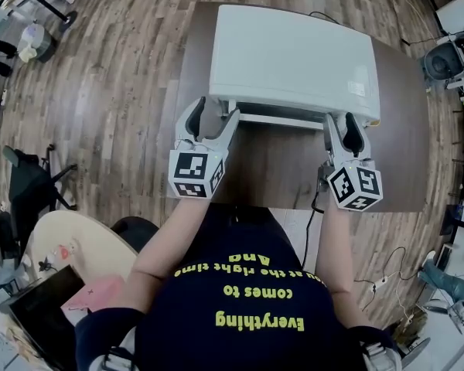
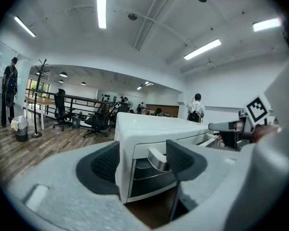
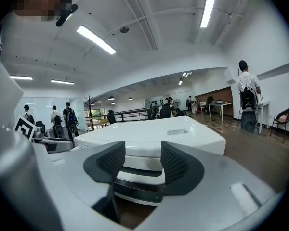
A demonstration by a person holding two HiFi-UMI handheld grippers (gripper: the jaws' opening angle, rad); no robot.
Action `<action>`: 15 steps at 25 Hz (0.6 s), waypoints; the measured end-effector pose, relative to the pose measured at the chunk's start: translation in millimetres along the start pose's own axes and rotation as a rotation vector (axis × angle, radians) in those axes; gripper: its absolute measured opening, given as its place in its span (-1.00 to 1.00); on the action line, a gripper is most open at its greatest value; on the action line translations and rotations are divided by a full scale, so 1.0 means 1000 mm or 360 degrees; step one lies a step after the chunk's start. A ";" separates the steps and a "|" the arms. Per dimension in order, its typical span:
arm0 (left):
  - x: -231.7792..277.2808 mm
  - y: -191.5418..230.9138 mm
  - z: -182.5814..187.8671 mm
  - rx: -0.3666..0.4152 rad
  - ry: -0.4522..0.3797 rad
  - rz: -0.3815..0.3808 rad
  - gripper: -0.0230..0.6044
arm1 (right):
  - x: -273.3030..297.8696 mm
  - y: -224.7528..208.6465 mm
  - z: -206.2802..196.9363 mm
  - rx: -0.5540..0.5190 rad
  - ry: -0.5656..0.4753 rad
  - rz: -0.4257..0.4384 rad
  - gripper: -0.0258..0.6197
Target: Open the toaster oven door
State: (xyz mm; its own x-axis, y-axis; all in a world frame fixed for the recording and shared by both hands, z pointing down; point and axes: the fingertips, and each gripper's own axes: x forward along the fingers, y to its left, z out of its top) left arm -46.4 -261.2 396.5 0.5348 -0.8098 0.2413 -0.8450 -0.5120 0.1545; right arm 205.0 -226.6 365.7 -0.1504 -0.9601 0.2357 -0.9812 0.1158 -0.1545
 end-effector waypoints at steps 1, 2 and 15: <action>0.001 -0.001 -0.001 -0.0014 0.0006 -0.0010 0.01 | 0.000 -0.001 -0.002 0.0003 0.0008 -0.0007 -0.19; 0.001 -0.002 -0.003 -0.0028 0.0013 -0.0021 -0.02 | 0.000 -0.003 -0.004 0.0004 0.0015 -0.0019 -0.20; 0.006 -0.016 -0.006 -0.0036 0.0063 -0.0102 -0.23 | -0.002 -0.033 -0.028 -0.0008 0.0202 -0.0145 -0.36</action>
State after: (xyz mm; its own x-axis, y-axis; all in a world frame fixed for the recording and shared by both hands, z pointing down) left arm -29.5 -256.2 401.6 0.5877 -0.7635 0.2678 -0.8091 -0.5553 0.1925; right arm 234.1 -221.6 397.7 -0.0745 -0.9268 0.3681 -0.9920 0.0313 -0.1220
